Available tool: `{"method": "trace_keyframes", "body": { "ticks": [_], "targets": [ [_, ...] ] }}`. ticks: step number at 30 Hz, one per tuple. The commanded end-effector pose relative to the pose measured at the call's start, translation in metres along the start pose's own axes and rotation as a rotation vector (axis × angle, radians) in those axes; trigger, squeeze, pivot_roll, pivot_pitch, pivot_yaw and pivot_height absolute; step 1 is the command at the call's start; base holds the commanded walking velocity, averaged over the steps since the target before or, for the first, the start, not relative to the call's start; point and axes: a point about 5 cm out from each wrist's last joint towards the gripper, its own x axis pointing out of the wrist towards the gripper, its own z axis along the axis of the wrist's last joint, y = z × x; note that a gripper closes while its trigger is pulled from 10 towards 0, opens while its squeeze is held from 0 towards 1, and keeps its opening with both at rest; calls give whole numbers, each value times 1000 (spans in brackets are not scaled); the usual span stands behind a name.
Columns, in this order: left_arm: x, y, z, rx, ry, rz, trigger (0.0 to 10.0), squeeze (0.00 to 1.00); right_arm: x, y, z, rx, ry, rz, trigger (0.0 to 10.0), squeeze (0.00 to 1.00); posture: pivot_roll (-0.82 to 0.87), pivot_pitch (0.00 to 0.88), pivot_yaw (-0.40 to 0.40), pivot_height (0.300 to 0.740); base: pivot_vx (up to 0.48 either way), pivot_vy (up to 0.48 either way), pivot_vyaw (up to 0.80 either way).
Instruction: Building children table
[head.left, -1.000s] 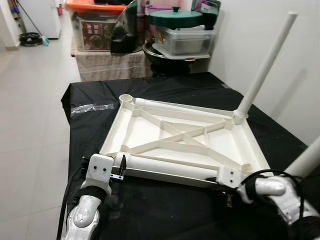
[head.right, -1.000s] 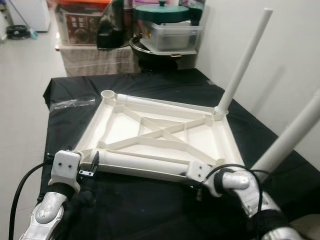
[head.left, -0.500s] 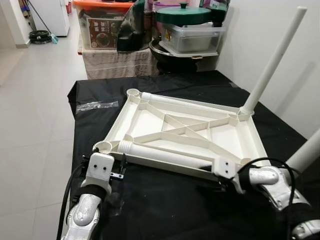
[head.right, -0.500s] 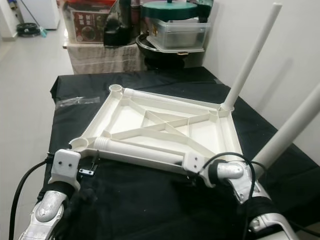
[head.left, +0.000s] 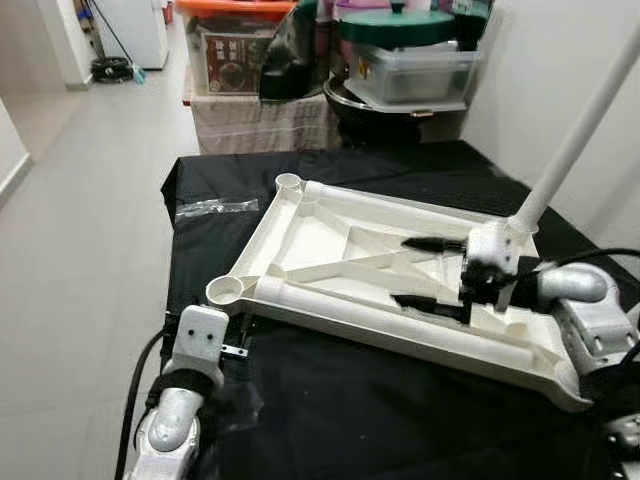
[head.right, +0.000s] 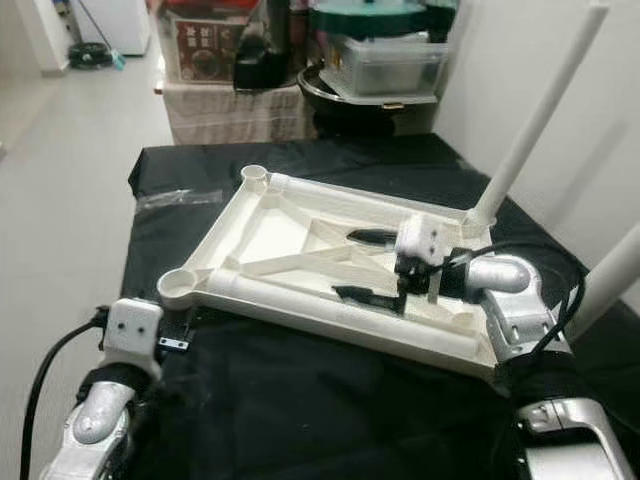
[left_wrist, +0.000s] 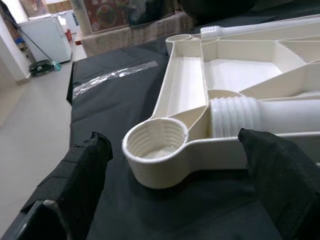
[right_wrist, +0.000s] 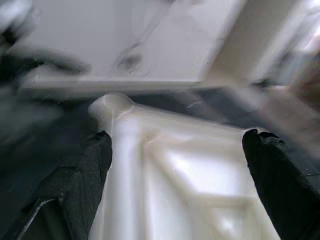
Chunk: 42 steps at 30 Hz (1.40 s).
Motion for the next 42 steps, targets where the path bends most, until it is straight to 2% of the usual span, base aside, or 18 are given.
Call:
{"method": "trace_keyframes", "body": {
  "ticks": [1, 2, 4, 6, 8, 9, 13, 25, 27, 28, 30, 33, 34, 36, 37, 40, 41, 42],
  "targets": [
    [-1, -2, -2, 7, 4, -1, 10000, 0, 19, -10, -5, 85, -37, -234, 10000, 0, 20, 0, -100, 740, 0, 0, 0],
    [0, -2, -2, 8, 0, 4, 10000, 0, 30, -12, -12, 125, -23, -339, 10000, 0, 20, 0, -100, 740, 0, 0, 0],
    [0, 5, 1, 12, -13, 49, 10000, 0, 58, 3, -44, 389, 63, -508, 10000, 0, 27, 0, -104, 740, 0, 0, 0],
    [0, 5, 1, 12, -13, 49, 10000, 0, 58, 3, -44, 389, 63, -508, 10000, 0, 27, 0, -104, 740, 0, 0, 0],
    [-1, 12, 2, 22, -18, 83, 10000, 0, 82, 28, -56, 600, 64, -555, 10000, 0, 43, 0, -108, 740, 0, 0, 0],
    [-1, 12, 2, 22, -18, 83, 10000, 0, 82, 28, -56, 600, 64, -555, 10000, 0, 43, 0, -108, 740, 0, 0, 0],
    [-2, 8, 4, 36, -27, 60, 10000, 0, 97, 52, -46, 570, -31, -578, 10000, 0, 38, 0, -101, 740, 0, 0, 0],
    [-1, 7, 5, 5, -35, 58, 10000, 0, 99, 48, -43, 578, 32, -673, 10000, 0, 34, 0, -101, 740, 0, 0, 0],
    [-1, 8, 4, 2, -35, 60, 10000, 0, 104, 53, -42, 563, 54, -643, 10000, 0, 38, 0, -102, 740, 0, 0, 0],
    [0, 10, 5, 5, -38, 71, 10000, 0, 119, 73, -40, 488, 118, -507, 10000, 0, 38, 0, -102, 740, 0, 0, 0],
    [0, 11, 5, 7, -41, 79, 10000, 0, 124, 81, -39, 467, 136, -448, 10000, 0, 38, 0, -102, 740, 0, 0, 0],
    [0, 11, 5, 7, -41, 79, 10000, 0, 124, 81, -39, 467, 136, -448, 10000, 0, 38, 0, -102, 740, 0, 0, 0],
    [1, 16, 5, 19, -42, 109, 10000, 0, 131, 90, -38, 416, 147, -370, 10000, 0, 44, 0, -107, 740, 0, 0, 0],
    [1, 16, 5, 19, -42, 109, 10000, 0, 131, 90, -38, 416, 147, -370, 10000, 0, 44, 0, -107, 740, 0, 0, 0],
    [1, 28, 3, 38, -35, 160, 10000, 0, 136, 97, -36, 387, 146, -297, 10000, 0, 61, 0, -122, 740, 0, 0, 0],
    [1, 28, 3, 38, -35, 160, 10000, 0, 136, 97, -36, 387, 146, -297, 10000, 0, 61, 0, -122, 740, 0, 0, 0],
    [-1, 41, 0, 66, -18, 217, 10000, 0, 140, 101, -35, 368, 140, -239, 10000, 0, 64, 0, -125, 740, 0, 0, 0],
    [-1, 41, 0, 66, -18, 217, 10000, 0, 140, 101, -35, 368, 140, -239, 10000, 0, 64, 0, -125, 740, 0, 0, 0]
  ]
}}
